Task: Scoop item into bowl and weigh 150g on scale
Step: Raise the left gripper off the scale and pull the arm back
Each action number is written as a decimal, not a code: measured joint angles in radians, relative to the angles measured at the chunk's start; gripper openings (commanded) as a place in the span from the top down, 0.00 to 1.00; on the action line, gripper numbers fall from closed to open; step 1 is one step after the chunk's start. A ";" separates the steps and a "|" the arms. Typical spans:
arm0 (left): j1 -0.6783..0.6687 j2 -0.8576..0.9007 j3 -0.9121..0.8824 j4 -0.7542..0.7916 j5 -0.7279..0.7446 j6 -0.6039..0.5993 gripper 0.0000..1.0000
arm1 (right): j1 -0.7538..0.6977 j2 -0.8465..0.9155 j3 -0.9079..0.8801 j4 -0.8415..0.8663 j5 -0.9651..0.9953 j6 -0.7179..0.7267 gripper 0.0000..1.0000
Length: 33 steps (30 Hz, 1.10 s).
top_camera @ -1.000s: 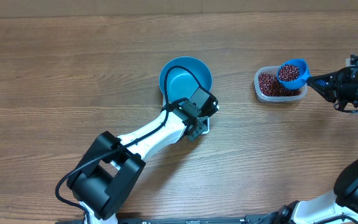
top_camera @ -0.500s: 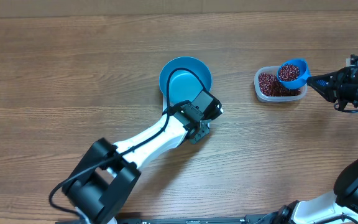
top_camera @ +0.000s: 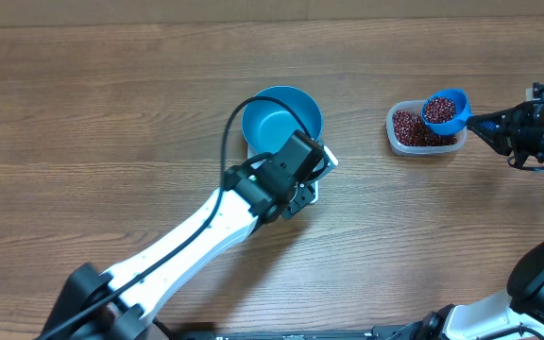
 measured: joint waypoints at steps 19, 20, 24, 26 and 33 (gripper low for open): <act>0.072 -0.341 0.004 -0.224 0.051 -0.106 0.00 | 0.000 0.000 0.000 0.001 0.000 0.000 0.96; 0.087 -0.345 0.010 -0.259 0.065 -0.105 0.00 | 0.000 0.000 0.000 0.001 0.000 0.000 0.96; 0.150 -0.346 0.053 -0.409 0.126 -0.085 0.00 | 0.000 0.000 0.000 0.002 0.000 0.000 0.96; 0.185 -0.348 0.070 -0.449 0.149 -0.059 0.00 | 0.000 0.000 0.000 0.002 0.000 0.000 0.96; 0.312 -0.348 0.077 -0.458 0.296 0.097 0.00 | 0.000 0.000 0.000 0.001 0.000 0.001 0.96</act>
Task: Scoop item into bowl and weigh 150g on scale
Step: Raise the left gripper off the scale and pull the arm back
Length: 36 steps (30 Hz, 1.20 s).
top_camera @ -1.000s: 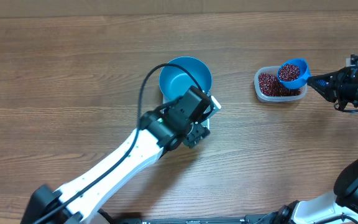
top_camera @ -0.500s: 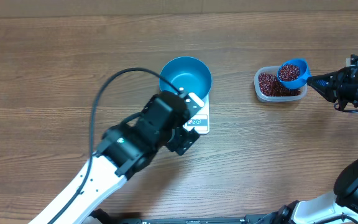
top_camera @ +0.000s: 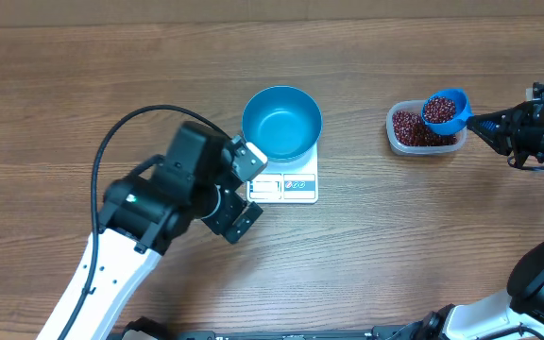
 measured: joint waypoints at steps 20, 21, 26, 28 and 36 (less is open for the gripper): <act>0.140 -0.002 -0.097 0.220 0.120 0.165 0.00 | 0.000 0.000 0.000 0.010 0.000 -0.001 0.96; 0.140 -0.002 -0.118 0.231 0.116 0.164 0.00 | 0.000 0.000 0.000 0.010 0.000 0.000 0.96; 0.140 -0.002 -0.159 0.238 0.106 0.156 0.00 | 0.000 0.000 0.000 0.011 0.000 0.000 0.96; 0.140 -0.002 -0.159 0.246 0.105 0.154 0.00 | 0.000 0.000 0.000 0.011 0.000 0.000 0.96; 0.140 -0.002 -0.159 0.248 0.105 0.146 0.00 | 0.000 0.000 0.000 0.010 0.000 0.000 0.96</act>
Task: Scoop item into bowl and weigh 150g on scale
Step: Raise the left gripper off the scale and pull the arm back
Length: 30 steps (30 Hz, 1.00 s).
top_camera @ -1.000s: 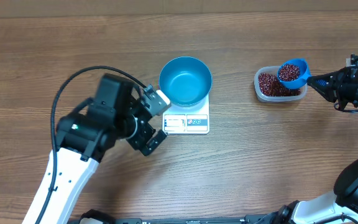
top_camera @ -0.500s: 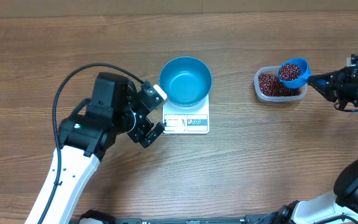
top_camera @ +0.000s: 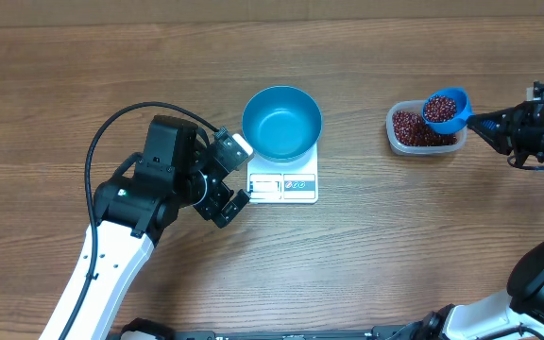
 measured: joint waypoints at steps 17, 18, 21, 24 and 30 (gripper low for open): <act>0.000 0.000 0.000 0.000 0.000 0.000 0.00 | 0.000 0.000 0.000 -0.009 0.000 -0.001 0.96; 0.000 0.000 0.000 0.000 0.000 0.000 0.01 | 0.000 0.000 0.000 -0.010 0.000 0.000 0.96; 0.000 0.000 0.000 0.000 0.000 0.000 0.01 | 0.000 0.000 0.000 -0.019 0.010 0.000 0.96; 0.000 0.000 0.000 0.000 0.000 0.000 0.00 | 0.000 0.000 0.000 -0.026 0.024 0.000 0.96; 0.000 0.000 0.000 0.000 0.000 0.000 0.00 | 0.000 0.000 0.005 -0.076 0.031 0.004 0.96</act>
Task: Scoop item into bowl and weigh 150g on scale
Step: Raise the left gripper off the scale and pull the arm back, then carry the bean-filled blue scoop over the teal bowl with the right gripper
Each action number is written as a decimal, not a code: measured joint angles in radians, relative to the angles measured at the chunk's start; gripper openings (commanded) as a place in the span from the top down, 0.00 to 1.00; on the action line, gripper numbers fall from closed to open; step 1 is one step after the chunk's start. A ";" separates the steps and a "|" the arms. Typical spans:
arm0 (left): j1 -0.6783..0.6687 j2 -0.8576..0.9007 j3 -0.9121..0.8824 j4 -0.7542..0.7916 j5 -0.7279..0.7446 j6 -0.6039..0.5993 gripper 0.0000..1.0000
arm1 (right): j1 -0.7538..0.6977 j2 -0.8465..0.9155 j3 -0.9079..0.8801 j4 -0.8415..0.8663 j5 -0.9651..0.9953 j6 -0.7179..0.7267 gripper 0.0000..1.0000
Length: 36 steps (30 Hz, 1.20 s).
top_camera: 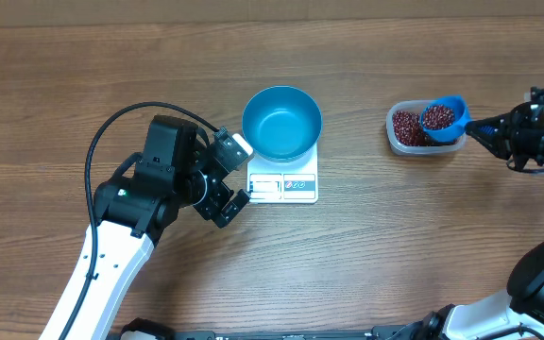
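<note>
An empty blue bowl (281, 123) stands on the white scale (296, 186) at mid-table. At the right, a clear tub of red beans (406, 127) sits on the wood. A blue scoop (442, 117) holding beans hangs over the tub's right half. My right gripper (492, 127) is shut on the scoop's handle. Just left of the scale's front, my left gripper (238, 176) is open with nothing in it, one finger (238, 147) close to the bowl's rim.
The wooden table (83, 66) runs to the frame edges. The left arm's black cable (111, 132) loops over the table to the left of the bowl. A second dark arm base shows at the lower right corner.
The scoop with beans has shifted slightly down and left over the tub, along with the right gripper. The left arm has not moved.
My left gripper was first over the front of the scale beside the bowl. Then it stood drawn back to the left of the scale, and after that a little nearer, where it stays. The right gripper held the filled scoop over the tub throughout.
</note>
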 measured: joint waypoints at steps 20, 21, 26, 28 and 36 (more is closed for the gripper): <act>0.000 0.000 0.000 0.000 -0.003 0.000 0.01 | 0.276 -0.013 0.231 -0.095 0.009 0.013 0.96; 0.000 0.000 0.000 0.000 -0.004 0.000 0.00 | 0.295 -0.013 0.231 -0.092 0.009 0.016 0.96; 0.000 0.000 0.000 0.000 -0.004 0.000 0.01 | 0.394 -0.013 0.231 -0.065 0.009 0.042 0.96; 0.000 0.000 0.000 0.000 -0.004 0.000 0.01 | 0.435 -0.013 0.231 -0.054 0.009 0.050 0.96; 0.000 0.000 0.000 0.000 -0.004 0.000 0.01 | 0.579 -0.013 0.231 -0.005 0.053 0.100 0.96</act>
